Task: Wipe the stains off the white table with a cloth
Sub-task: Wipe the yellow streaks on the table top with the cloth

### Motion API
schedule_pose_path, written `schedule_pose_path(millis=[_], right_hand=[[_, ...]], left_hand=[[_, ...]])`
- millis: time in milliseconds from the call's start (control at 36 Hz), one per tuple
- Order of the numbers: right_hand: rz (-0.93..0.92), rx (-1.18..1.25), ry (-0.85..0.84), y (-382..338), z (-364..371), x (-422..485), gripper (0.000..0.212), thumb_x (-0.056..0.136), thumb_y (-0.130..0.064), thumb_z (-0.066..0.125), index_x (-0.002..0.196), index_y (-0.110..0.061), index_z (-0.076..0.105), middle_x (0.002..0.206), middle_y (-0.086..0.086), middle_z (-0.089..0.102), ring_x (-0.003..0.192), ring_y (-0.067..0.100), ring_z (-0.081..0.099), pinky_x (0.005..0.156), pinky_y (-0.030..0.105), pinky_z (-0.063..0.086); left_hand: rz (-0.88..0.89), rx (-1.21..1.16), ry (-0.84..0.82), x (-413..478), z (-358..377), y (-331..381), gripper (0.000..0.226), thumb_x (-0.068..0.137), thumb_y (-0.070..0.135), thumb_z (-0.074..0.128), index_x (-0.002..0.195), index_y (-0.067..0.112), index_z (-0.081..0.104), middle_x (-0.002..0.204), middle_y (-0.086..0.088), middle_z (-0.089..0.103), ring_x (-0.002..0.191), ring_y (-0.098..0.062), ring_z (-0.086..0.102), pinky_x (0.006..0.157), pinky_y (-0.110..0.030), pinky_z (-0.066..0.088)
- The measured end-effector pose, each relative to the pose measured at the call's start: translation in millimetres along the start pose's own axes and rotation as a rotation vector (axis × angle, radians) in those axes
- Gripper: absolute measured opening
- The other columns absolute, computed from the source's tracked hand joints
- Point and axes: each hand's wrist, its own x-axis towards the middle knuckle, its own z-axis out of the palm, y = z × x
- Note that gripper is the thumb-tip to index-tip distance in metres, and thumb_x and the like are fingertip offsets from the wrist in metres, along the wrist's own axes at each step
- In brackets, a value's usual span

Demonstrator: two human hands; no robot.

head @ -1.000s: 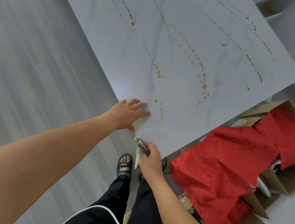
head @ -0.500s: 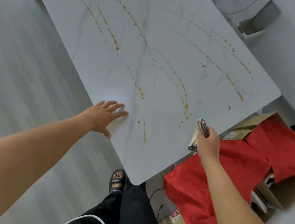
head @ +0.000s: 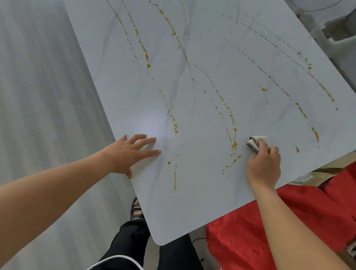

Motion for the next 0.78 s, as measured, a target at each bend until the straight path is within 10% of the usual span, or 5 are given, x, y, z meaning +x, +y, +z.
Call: schedule_pose_path(millis=[306,500,667,778], right_hand=[[-0.409,-0.008,-0.004,-6,25,-44,0.052,0.078,0.004,0.063,0.128,-0.007,0.064,0.099,0.015,0.056,0.082,0.037,0.054,0.061,0.045,0.053],[-0.002,0.092,0.078,-21,29,-48,0.046,0.087,-0.006,0.053,0.132,-0.015,0.061,0.105,0.012,0.052,0.096,0.032,0.051,0.07,0.041,0.048],[-0.472,-0.01,0.016,-28,41,-70,0.043,0.08,-0.004,0.053,0.12,-0.009,0.066,0.093,0.011,0.055,0.077,0.033,0.054,0.054,0.041,0.052],[-0.126,0.05,0.052,-34,39,-69,0.042,0.085,-0.002,0.058,0.127,-0.009,0.063,0.099,0.014,0.054,0.089,0.034,0.053,0.063,0.041,0.05]], left_hand=[[0.01,0.01,0.012,0,1,0,0.123,0.082,0.05,0.08,0.158,0.046,-0.017,0.168,0.004,-0.022,0.156,-0.029,-0.008,0.119,-0.056,0.028],[0.033,0.036,0.037,1,7,-4,0.123,0.081,0.054,0.079,0.158,0.045,-0.016,0.168,0.002,-0.02,0.156,-0.03,-0.006,0.118,-0.057,0.03],[0.036,0.038,0.035,1,8,-4,0.122,0.082,0.052,0.079,0.158,0.044,-0.016,0.168,0.002,-0.019,0.156,-0.03,-0.006,0.118,-0.058,0.03],[0.038,0.047,0.046,2,8,-4,0.121,0.083,0.051,0.079,0.159,0.043,-0.014,0.169,0.0,-0.018,0.156,-0.032,-0.005,0.117,-0.058,0.032]])
